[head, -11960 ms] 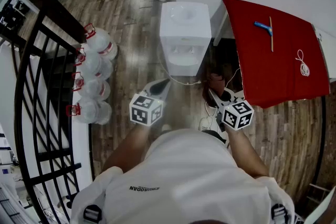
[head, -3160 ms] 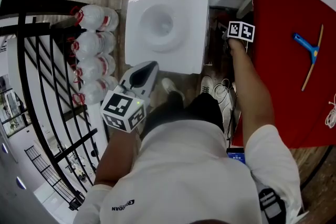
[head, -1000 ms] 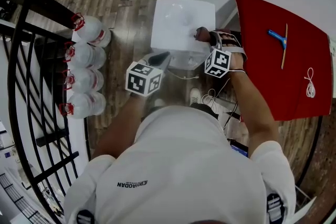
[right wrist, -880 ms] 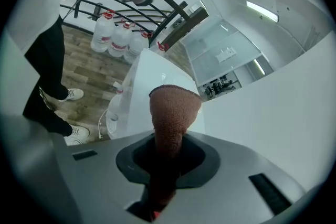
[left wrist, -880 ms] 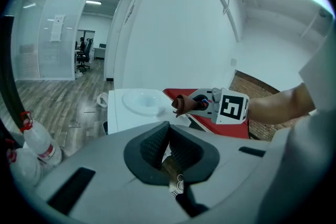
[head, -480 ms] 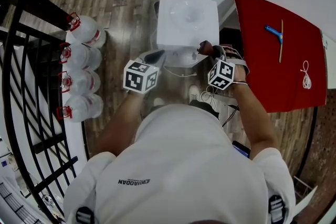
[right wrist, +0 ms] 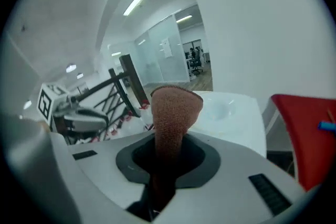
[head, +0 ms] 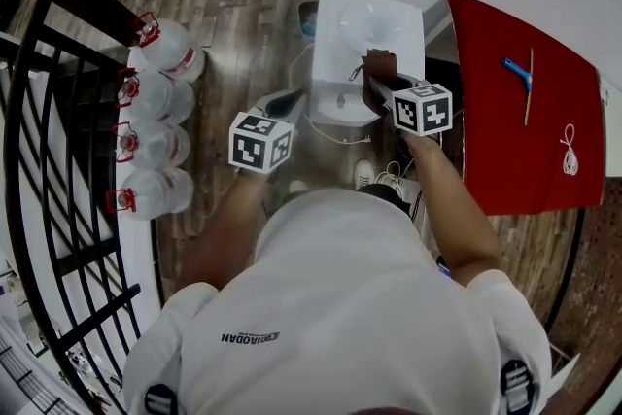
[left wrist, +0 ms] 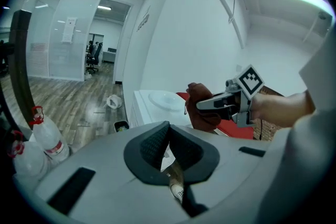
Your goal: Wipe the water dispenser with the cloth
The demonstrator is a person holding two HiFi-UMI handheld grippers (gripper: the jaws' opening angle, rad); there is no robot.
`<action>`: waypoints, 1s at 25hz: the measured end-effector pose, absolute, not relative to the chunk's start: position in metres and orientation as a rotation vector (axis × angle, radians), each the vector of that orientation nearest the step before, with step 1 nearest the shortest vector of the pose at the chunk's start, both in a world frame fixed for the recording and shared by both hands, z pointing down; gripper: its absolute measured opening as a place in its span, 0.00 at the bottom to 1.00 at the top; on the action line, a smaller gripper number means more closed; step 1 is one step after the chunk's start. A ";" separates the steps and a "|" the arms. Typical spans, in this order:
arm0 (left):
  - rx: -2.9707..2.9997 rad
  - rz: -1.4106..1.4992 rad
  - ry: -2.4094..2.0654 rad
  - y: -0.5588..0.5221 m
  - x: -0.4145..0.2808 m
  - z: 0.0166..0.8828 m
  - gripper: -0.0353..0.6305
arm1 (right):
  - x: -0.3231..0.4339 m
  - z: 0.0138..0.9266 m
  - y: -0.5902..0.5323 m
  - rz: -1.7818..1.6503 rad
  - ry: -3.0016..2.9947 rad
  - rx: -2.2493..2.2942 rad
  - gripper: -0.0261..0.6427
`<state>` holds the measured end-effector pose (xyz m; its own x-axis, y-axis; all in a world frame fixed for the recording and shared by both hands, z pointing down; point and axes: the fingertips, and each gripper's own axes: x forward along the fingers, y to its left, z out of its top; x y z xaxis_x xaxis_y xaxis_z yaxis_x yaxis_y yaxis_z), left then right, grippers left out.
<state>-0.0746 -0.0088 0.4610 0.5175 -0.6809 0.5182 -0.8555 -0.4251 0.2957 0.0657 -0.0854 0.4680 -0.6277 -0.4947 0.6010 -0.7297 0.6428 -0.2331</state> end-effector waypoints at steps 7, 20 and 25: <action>2.200 0.422 -1.315 0.004 -0.104 0.459 0.04 | -0.013 0.466 -0.099 1.006 -2.524 0.869 0.12; 2.146 0.387 -1.389 0.015 -0.127 0.460 0.04 | -0.033 0.492 -0.115 1.110 -2.456 0.848 0.12; 2.170 0.403 -1.354 0.009 -0.112 0.463 0.04 | -0.002 0.502 -0.118 1.131 -2.423 0.911 0.12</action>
<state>-0.1118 0.0094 0.4627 0.4491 -0.7296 0.5157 -0.8929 -0.3452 0.2892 -0.0020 -0.1180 0.5019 -0.7474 -0.4147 0.5191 -0.6642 0.4845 -0.5693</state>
